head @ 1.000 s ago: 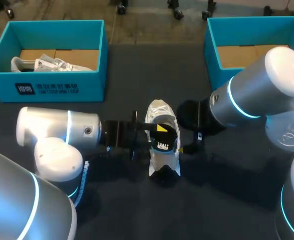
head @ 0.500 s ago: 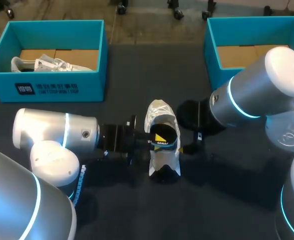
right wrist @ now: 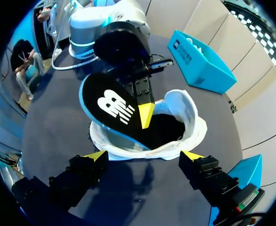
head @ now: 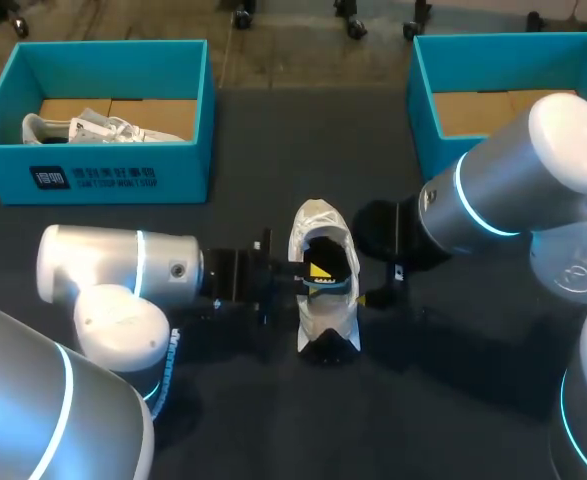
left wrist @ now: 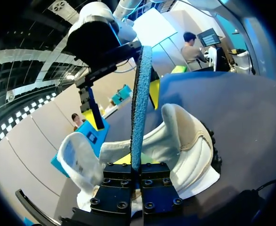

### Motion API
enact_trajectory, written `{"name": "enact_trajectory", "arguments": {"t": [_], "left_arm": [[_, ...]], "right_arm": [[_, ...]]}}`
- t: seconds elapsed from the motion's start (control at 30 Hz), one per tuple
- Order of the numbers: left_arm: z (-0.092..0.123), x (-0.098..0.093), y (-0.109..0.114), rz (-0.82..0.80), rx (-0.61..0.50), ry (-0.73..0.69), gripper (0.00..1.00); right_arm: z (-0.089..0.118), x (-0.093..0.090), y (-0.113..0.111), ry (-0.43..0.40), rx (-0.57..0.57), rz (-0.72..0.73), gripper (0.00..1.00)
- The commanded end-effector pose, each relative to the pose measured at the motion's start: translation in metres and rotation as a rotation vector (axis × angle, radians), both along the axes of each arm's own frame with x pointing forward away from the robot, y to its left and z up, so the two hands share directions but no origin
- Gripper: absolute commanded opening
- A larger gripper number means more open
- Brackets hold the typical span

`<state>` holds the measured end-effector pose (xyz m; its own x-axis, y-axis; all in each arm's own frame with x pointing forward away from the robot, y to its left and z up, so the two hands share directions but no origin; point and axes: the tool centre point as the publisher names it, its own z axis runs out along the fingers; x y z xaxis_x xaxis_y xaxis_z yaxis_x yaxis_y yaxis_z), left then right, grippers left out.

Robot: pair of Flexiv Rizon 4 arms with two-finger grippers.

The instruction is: Take the shoe out of the shoebox, open the shoe tongue, remove and reinsert the insole, then place the shoe into the shoebox

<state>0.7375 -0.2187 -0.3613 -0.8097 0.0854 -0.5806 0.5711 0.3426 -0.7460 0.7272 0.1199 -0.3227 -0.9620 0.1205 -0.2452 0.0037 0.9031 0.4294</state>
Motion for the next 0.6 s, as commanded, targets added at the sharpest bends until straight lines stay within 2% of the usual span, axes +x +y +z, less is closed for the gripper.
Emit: {"name": "enact_trajectory", "arguments": {"t": [0.03,0.13,0.17,0.2,0.3,0.4,0.47,0.6], "left_arm": [[-0.01,0.007,-0.008,0.009,0.022,0.001,0.0],[-0.009,0.007,-0.008,0.017,0.022,0.001,0.0],[-0.006,0.006,-0.007,0.018,0.02,0.001,0.03],[-0.003,0.004,-0.006,0.015,0.013,0.002,0.28],[0.007,0.0,-0.004,0.002,-0.001,-0.006,0.46],[0.017,-0.005,-0.001,-0.01,-0.015,-0.006,0.47],[0.023,-0.008,0.001,-0.015,-0.023,-0.006,0.39],[0.028,-0.014,0.004,-0.021,-0.029,-0.007,0.4]], "right_arm": [[0.0,-0.001,-0.001,-0.001,0.001,0.0,1.0],[0.0,-0.001,-0.001,-0.001,0.001,0.0,1.0],[0.0,-0.001,-0.001,-0.001,0.001,0.0,1.0],[0.0,-0.001,-0.001,-0.001,0.001,0.0,1.0],[0.0,-0.001,-0.001,-0.001,0.001,0.0,1.0],[0.0,-0.001,-0.001,-0.001,0.001,0.0,1.0],[0.0,-0.001,-0.001,-0.001,0.001,0.0,1.0],[0.0,-0.001,-0.001,-0.001,0.001,0.0,1.0]]}}
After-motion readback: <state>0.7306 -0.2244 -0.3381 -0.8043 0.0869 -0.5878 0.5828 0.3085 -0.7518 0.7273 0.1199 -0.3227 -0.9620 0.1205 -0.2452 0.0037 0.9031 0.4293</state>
